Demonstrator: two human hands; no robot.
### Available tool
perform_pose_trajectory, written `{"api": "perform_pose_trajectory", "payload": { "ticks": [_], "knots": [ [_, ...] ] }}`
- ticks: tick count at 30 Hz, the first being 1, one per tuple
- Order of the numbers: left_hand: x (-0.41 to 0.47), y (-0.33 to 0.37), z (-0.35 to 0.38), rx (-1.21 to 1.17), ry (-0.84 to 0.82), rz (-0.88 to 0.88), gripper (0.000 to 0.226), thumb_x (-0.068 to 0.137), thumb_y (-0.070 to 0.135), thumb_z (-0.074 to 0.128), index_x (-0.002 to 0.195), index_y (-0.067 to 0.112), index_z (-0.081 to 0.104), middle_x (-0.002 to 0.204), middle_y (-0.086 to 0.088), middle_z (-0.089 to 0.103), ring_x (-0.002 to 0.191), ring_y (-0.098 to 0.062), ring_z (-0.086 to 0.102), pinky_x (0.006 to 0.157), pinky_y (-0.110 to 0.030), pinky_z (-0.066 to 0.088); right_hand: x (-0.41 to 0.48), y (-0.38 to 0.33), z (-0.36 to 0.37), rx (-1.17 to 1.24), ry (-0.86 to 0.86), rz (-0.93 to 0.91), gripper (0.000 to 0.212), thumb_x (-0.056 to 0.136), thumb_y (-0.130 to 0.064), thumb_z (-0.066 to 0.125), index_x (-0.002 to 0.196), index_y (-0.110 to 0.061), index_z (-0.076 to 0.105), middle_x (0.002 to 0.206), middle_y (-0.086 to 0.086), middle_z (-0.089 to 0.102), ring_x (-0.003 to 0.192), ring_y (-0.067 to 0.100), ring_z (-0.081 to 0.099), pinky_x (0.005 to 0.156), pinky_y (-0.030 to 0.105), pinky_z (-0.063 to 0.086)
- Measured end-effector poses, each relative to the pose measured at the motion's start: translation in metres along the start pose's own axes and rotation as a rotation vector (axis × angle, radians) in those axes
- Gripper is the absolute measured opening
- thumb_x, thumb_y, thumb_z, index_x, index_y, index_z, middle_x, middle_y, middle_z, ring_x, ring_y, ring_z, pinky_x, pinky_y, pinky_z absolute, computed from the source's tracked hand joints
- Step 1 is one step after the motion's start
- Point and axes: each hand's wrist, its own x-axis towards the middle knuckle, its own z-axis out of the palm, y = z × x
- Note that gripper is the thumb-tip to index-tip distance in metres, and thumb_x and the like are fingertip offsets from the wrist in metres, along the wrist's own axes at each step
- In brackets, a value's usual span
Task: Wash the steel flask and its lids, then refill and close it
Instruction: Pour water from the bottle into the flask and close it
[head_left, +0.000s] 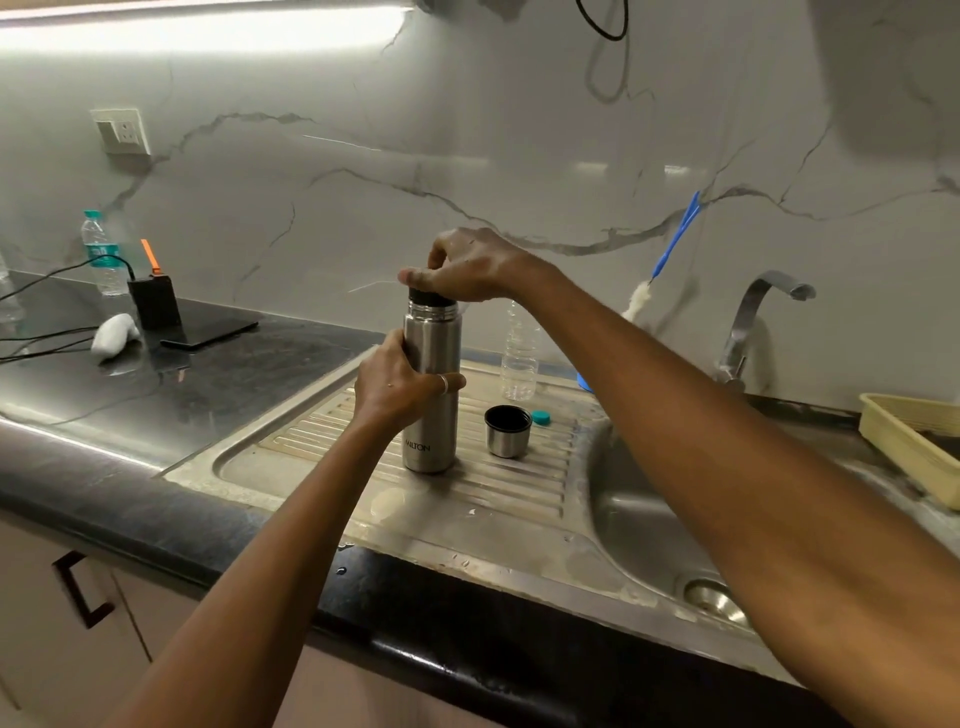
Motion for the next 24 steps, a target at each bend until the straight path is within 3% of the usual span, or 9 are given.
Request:
{"api": "perform_pose_trajectory", "payload": {
  "ticks": [4, 7, 12, 14, 17, 20, 24],
  "knots": [
    [-0.001, 0.000, 0.000, -0.002, -0.001, 0.003, 0.072, 0.071, 0.036, 0.090, 0.129, 0.018, 0.051, 0.108, 0.000, 0.058, 0.100, -0.021, 0.057, 0.084, -0.036, 0.049, -0.006, 0.011, 0.003, 0.427, -0.045, -0.016, 0.035, 0.097, -0.029, 0.061, 0.127, -0.012, 0.058, 0.121, 0.007, 0.061, 0.112, 0.022, 0.059, 0.087, 0.031, 0.056],
    [0.000, 0.001, 0.000, 0.000, 0.005, -0.001, 0.073, 0.071, 0.037, 0.090, 0.129, 0.018, 0.050, 0.109, 0.000, 0.058, 0.101, -0.021, 0.057, 0.085, -0.037, 0.049, -0.008, 0.016, 0.010, 0.501, -0.013, -0.024, 0.036, 0.093, -0.019, 0.065, 0.128, -0.011, 0.060, 0.120, 0.008, 0.063, 0.113, 0.022, 0.060, 0.092, 0.033, 0.056],
    [-0.001, 0.001, 0.000, 0.019, 0.017, 0.000, 0.071, 0.069, 0.039, 0.091, 0.125, 0.019, 0.051, 0.106, 0.000, 0.058, 0.099, -0.021, 0.058, 0.083, -0.037, 0.051, -0.010, 0.011, 0.029, 0.481, 0.206, 0.075, 0.049, 0.086, -0.046, 0.075, 0.121, -0.015, 0.058, 0.109, -0.001, 0.060, 0.099, 0.015, 0.058, 0.077, 0.025, 0.050],
    [-0.002, 0.001, 0.001, 0.029, 0.021, 0.000, 0.070, 0.069, 0.039, 0.091, 0.123, 0.019, 0.052, 0.105, 0.000, 0.058, 0.098, -0.021, 0.058, 0.082, -0.038, 0.052, -0.009, 0.010, 0.038, 0.488, 0.225, 0.078, 0.049, 0.089, -0.046, 0.071, 0.123, -0.014, 0.055, 0.113, 0.001, 0.059, 0.104, 0.018, 0.058, 0.082, 0.028, 0.052],
    [-0.001, 0.001, 0.001, 0.035, 0.029, -0.004, 0.070, 0.069, 0.040, 0.091, 0.124, 0.019, 0.052, 0.105, 0.000, 0.058, 0.098, -0.021, 0.058, 0.082, -0.037, 0.051, -0.013, 0.011, 0.043, 0.687, 0.200, 0.076, 0.041, 0.093, -0.032, 0.066, 0.128, -0.013, 0.055, 0.120, 0.004, 0.061, 0.111, 0.020, 0.060, 0.089, 0.030, 0.054],
    [-0.001, 0.000, 0.002, 0.037, 0.037, -0.003, 0.071, 0.068, 0.041, 0.091, 0.123, 0.020, 0.052, 0.106, 0.000, 0.059, 0.097, -0.022, 0.059, 0.081, -0.036, 0.051, -0.017, 0.015, 0.049, 0.826, 0.282, 0.059, 0.037, 0.092, -0.023, 0.070, 0.125, -0.010, 0.059, 0.116, 0.005, 0.065, 0.107, 0.019, 0.062, 0.079, 0.019, 0.052],
    [-0.001, 0.000, 0.003, 0.051, 0.047, 0.002, 0.069, 0.068, 0.040, 0.091, 0.121, 0.020, 0.052, 0.103, 0.000, 0.059, 0.097, -0.022, 0.059, 0.083, -0.038, 0.053, -0.013, 0.008, 0.062, 0.669, 0.448, 0.093, 0.054, 0.082, -0.041, 0.081, 0.120, -0.012, 0.056, 0.115, 0.005, 0.061, 0.102, 0.017, 0.060, 0.067, 0.009, 0.043]
  ]
}}
